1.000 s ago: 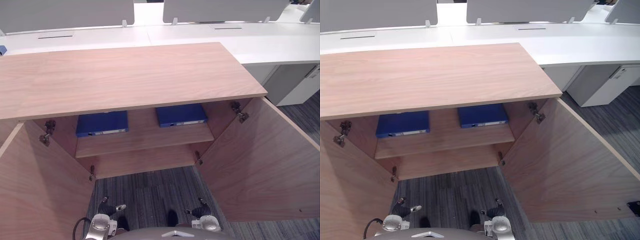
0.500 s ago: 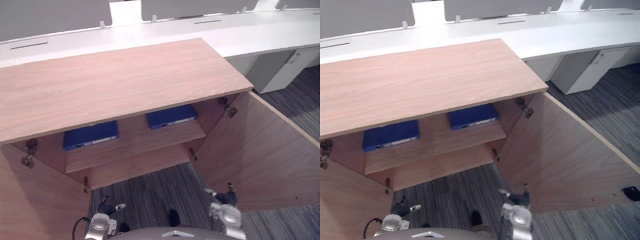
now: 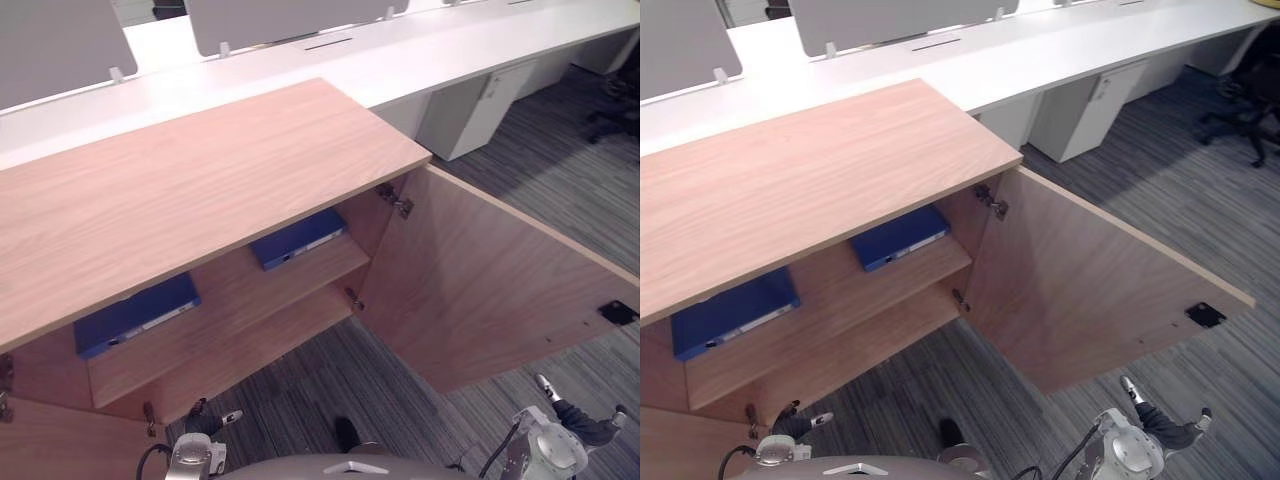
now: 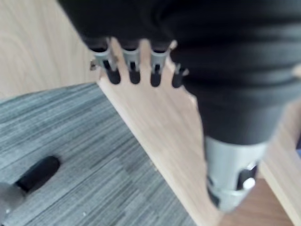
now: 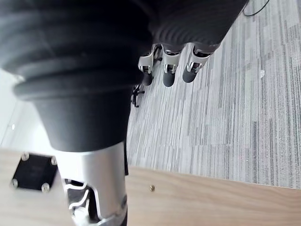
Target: Walk over to the cabinet, pick up the folder, carry it to the office cabinet, place the folder inside the office cabinet, then close the office cabinet door
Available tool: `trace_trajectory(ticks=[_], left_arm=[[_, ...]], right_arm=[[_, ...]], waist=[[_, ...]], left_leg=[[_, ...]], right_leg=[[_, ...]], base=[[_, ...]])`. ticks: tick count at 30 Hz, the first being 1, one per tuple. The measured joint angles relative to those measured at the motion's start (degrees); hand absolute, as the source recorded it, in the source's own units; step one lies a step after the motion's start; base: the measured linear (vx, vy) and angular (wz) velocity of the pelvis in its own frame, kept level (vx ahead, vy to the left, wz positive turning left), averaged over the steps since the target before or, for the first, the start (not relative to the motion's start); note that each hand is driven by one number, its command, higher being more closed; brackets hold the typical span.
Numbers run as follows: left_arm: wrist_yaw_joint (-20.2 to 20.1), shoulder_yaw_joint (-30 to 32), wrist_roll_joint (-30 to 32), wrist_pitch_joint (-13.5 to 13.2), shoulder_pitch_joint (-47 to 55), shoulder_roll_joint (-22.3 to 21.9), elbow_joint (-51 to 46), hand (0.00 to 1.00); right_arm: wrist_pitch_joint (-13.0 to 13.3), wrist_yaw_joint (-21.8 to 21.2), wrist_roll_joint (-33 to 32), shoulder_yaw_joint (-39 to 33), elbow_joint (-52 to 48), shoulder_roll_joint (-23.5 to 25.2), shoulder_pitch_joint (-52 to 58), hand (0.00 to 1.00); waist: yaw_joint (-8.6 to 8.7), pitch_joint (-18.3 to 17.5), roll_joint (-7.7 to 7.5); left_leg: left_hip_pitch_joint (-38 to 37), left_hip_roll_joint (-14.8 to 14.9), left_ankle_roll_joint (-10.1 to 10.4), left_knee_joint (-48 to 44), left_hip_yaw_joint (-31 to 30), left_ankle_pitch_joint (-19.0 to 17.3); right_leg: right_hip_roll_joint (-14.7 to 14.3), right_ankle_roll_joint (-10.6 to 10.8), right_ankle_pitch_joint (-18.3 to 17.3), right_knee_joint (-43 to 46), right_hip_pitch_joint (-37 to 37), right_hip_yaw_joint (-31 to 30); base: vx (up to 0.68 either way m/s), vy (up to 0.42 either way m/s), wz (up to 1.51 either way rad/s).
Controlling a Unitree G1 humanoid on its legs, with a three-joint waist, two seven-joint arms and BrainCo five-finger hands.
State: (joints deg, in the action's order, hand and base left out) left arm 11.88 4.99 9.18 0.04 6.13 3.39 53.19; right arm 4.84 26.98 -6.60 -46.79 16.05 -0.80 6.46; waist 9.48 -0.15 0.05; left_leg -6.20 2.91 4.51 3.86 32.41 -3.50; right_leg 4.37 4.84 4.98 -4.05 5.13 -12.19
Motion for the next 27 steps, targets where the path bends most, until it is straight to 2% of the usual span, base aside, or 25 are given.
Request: trace_trajectory(ticks=[4,7,8,9,10,11,15,20,22,27], left_arm=[[-0.37,-0.01,0.01,0.00,0.40,-0.19,-0.44,0.00],[-1.11,-0.44,0.03,-0.01,0.28,-0.18,-0.37,0.00],[-1.27,-0.82,0.04,-0.01,0.26,-0.15,-0.24,0.00],[-1.36,-1.12,0.04,-0.02,0.25,-0.12,-0.22,0.00],[-1.61,-1.83,0.05,-0.03,0.15,-0.06,-0.22,0.00],[-2.08,-2.59,0.04,-0.10,0.03,-0.06,-0.22,0.00],[-2.32,-5.40,0.07,-0.48,-0.82,-0.07,-0.19,0.00],[-2.45,-8.32,0.17,-1.27,-0.70,0.07,0.01,0.00],[-2.80,-9.41,1.10,-1.39,-0.62,0.11,0.36,0.00],[-3.58,-10.78,1.22,-2.10,-0.52,0.12,0.39,0.00]], right_arm=[[0.03,0.83,-1.30,-2.45,0.30,-2.45,-2.60,0.00],[0.09,0.44,-2.75,-2.96,4.24,-9.06,-6.60,0.00],[0.08,-0.52,-3.23,-2.83,6.82,-12.28,-8.38,0.00],[0.07,-0.77,-3.29,-2.75,7.96,-13.68,-9.11,0.00],[0.06,-1.35,-3.44,-2.69,10.02,-16.11,-10.44,0.00],[0.05,-2.69,-4.36,-2.18,12.13,-18.58,-11.58,0.00],[0.02,-5.63,-4.46,4.21,16.45,-25.59,-13.62,0.00],[-0.04,-9.50,-3.86,10.67,18.95,-31.57,-13.93,0.00],[-0.03,-11.35,-1.74,13.91,18.95,-33.63,-13.95,0.00],[-0.03,-13.17,1.27,19.05,18.97,-36.26,-15.35,0.00]], waist=[[0.31,0.62,1.08],[0.69,1.33,2.57],[0.99,1.64,3.34],[1.20,1.81,3.32],[1.30,1.77,4.27],[1.39,2.12,4.39],[1.76,3.10,5.74],[2.23,3.87,5.96],[2.43,3.95,5.98],[2.58,4.83,6.42]], left_leg=[[0.19,0.57,0.09,-3.58,2.07,-2.54],[0.55,0.60,-0.24,-5.06,3.61,-3.78],[0.67,0.58,-0.27,-5.41,3.70,-4.13],[0.90,0.59,-0.32,-5.65,3.70,-4.33],[1.05,0.64,-0.35,-5.97,3.62,-4.57],[1.07,0.67,-0.38,-6.08,3.58,-4.81],[1.12,0.79,-0.37,-6.90,2.69,-5.69],[1.40,0.62,-0.38,-6.92,1.40,-5.75],[1.57,0.66,-0.37,-6.92,0.77,-5.74],[1.65,0.70,-0.42,-6.89,0.44,-5.70]], right_leg=[[-0.08,-0.13,-0.09,0.07,0.04,-1.77],[-0.07,-0.07,-0.04,0.13,0.82,-3.11],[-0.06,-0.06,-0.03,0.13,0.98,-3.13],[-0.06,-0.03,-0.01,0.13,1.16,-3.11],[-0.03,0.04,0.04,0.06,1.23,-3.09],[-0.04,0.06,0.06,-0.03,1.26,-3.05],[-0.03,0.08,0.07,-0.08,1.09,-2.83],[0.26,0.08,0.07,-0.41,1.09,-1.72],[0.30,0.10,0.06,-0.50,1.02,-1.18],[0.40,0.57,0.35,-0.49,0.99,0.76]], base=[[-0.01,-0.042,-0.27],[-0.01,-0.043,-0.28],[0.00,-0.035,-0.23],[0.01,-0.044,-0.12],[0.01,-0.049,-0.09],[0.01,-0.051,-0.10],[-0.01,-0.059,-0.09],[-0.06,-0.059,0.06],[-0.05,-0.068,0.09],[-0.05,-0.066,0.02]])
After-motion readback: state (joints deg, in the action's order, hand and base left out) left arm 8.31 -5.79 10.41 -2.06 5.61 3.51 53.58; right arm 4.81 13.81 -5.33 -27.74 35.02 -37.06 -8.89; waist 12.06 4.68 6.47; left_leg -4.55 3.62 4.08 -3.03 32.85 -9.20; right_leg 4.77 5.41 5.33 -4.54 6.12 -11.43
